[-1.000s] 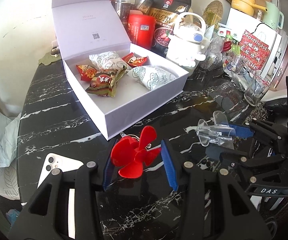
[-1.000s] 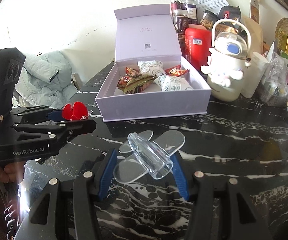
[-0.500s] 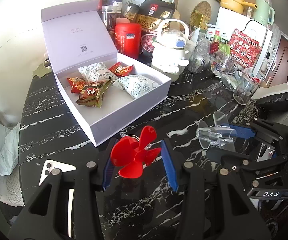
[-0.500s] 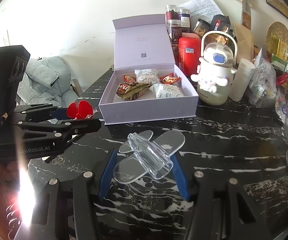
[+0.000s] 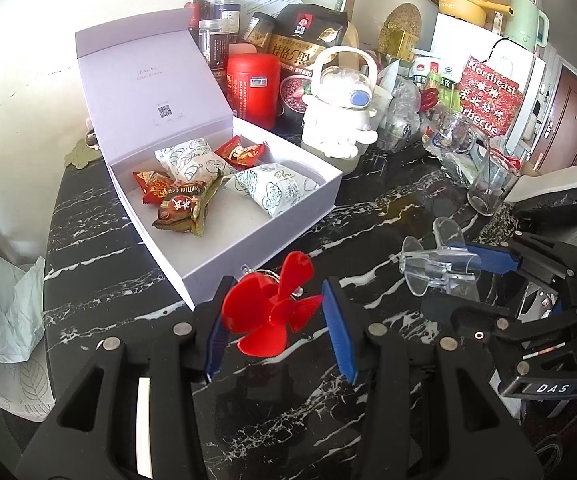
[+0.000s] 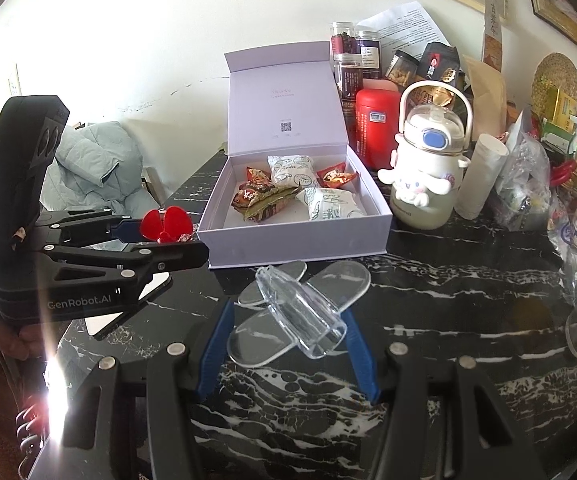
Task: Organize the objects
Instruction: 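Carry the pinwheel with left gripper while right gripper carries the plastic piece toward the box, then lower the pinwheel with left gripper while right gripper lowers the plastic piece into the box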
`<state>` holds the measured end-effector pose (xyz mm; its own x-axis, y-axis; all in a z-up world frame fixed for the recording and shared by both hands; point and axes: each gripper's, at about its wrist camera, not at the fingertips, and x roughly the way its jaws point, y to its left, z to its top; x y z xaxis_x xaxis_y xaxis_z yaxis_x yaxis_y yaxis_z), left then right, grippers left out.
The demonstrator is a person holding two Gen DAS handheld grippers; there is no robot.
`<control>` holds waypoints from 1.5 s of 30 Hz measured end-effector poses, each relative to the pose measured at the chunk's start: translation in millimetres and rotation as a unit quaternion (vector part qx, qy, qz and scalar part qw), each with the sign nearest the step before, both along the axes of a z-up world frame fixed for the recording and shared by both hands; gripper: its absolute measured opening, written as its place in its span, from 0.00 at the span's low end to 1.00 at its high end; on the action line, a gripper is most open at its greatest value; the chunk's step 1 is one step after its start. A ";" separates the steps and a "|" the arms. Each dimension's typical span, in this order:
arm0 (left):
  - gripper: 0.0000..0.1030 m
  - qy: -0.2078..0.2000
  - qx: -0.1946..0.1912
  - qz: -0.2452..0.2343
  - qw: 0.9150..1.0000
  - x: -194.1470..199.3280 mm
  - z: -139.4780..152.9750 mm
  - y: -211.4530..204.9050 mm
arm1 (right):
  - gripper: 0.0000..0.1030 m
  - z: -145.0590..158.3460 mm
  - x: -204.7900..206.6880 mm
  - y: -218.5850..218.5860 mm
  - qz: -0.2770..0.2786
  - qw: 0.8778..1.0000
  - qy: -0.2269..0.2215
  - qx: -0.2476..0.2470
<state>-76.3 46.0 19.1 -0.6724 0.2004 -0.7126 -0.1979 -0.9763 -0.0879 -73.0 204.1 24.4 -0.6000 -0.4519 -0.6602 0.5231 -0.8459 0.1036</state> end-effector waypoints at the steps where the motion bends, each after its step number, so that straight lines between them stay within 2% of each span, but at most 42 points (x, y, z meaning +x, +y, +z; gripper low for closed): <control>1: 0.41 -0.001 0.001 0.000 1.000 -2.7 -0.3 -0.8 | 0.54 0.1 -2.7 -1.0 0.001 1.000 0.000 0.000; 11: 0.41 -0.015 0.011 0.008 1.000 -37.4 -6.0 -13.7 | 0.54 2.5 -34.4 -15.0 0.016 1.000 -0.001 0.003; 22: 0.41 -0.011 0.006 0.015 1.000 -73.7 -2.3 -24.0 | 0.54 5.4 -74.7 -27.4 0.025 1.000 -0.003 0.008; 45: 0.41 0.033 -0.017 0.046 0.998 -149.9 35.6 -50.8 | 0.54 52.0 -149.8 -49.8 0.045 0.998 0.052 0.002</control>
<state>-226.2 -4.8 54.7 -0.7330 0.1123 -0.6709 -0.1118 -0.9928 -0.0440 -222.7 154.3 76.4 -0.6229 -0.5041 -0.5982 0.6046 -0.7955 0.0408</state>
